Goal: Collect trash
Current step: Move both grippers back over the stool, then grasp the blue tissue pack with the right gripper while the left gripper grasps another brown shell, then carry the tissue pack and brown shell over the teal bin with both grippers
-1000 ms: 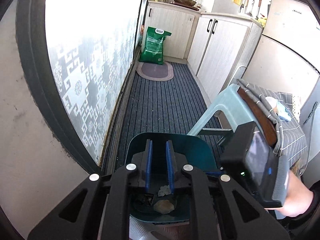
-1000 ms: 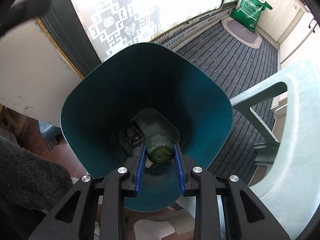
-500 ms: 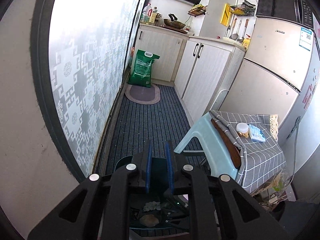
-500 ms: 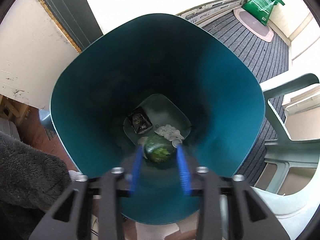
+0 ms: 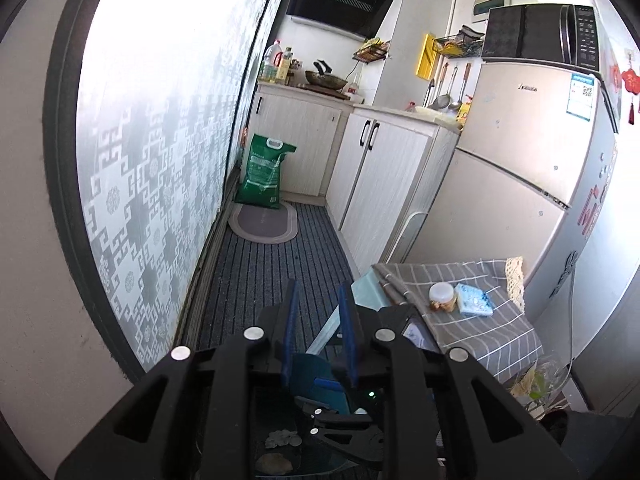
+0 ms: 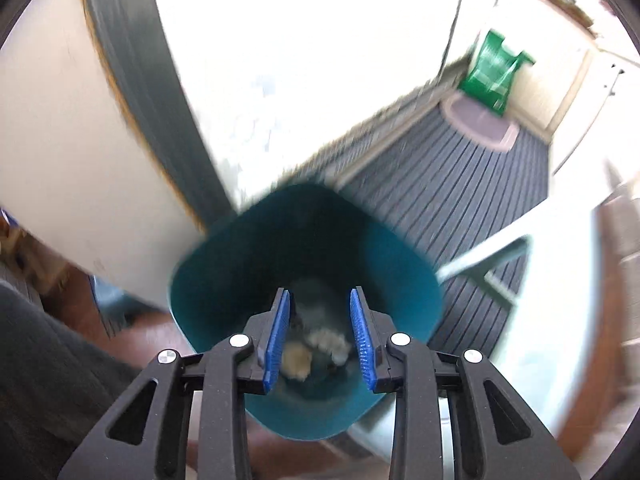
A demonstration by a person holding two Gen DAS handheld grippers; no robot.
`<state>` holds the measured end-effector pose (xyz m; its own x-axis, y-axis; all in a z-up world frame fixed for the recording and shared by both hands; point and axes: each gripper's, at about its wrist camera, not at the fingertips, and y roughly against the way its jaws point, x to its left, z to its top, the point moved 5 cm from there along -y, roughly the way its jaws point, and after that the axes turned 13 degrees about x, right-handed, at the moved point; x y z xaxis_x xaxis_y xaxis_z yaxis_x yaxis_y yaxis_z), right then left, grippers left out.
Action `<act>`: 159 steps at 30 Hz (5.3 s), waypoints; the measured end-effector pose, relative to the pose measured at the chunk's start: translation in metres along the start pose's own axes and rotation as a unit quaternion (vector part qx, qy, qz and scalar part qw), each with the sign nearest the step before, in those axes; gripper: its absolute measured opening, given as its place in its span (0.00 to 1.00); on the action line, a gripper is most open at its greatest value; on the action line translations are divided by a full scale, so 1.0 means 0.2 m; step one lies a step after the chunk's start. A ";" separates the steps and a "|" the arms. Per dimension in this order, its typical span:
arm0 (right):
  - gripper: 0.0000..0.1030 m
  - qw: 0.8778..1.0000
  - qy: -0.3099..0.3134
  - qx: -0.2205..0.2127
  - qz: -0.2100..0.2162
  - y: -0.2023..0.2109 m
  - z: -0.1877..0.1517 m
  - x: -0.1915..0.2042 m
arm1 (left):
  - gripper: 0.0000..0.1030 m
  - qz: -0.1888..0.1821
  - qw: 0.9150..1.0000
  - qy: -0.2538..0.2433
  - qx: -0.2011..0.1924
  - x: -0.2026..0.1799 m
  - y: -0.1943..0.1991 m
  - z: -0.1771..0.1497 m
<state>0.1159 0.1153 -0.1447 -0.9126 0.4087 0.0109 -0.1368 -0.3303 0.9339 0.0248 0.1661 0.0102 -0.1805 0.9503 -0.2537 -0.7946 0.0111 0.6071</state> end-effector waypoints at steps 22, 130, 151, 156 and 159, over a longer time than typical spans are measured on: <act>0.31 0.962 -0.194 -0.174 -0.086 1.03 -0.53 -1.09 | 0.45 -0.017 0.987 -0.148 0.051 -0.61 -0.29 -0.03; 0.47 0.993 -0.078 -0.089 -0.008 0.68 -0.58 -1.08 | 0.22 -0.109 0.984 -0.101 0.097 -0.48 -0.74 0.02; 0.47 0.993 -0.063 -0.094 0.034 0.57 -0.19 -0.62 | 0.22 -0.021 0.993 -0.045 0.110 -0.06 -0.71 -0.10; 0.47 0.994 -0.055 -0.091 0.036 0.51 -0.14 -0.53 | 0.22 -0.011 0.991 -0.032 0.127 0.03 -0.74 -0.15; 0.47 0.994 -0.051 -0.089 0.033 0.49 -0.11 -0.48 | 0.22 -0.007 0.989 -0.028 0.142 0.08 -0.77 -0.20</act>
<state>0.1818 0.0251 -0.0626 -0.8794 0.4622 0.1142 -0.1521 -0.5001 0.8525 0.1207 0.1676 -0.1167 -0.1324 0.9652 -0.2254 -0.5998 0.1030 0.7935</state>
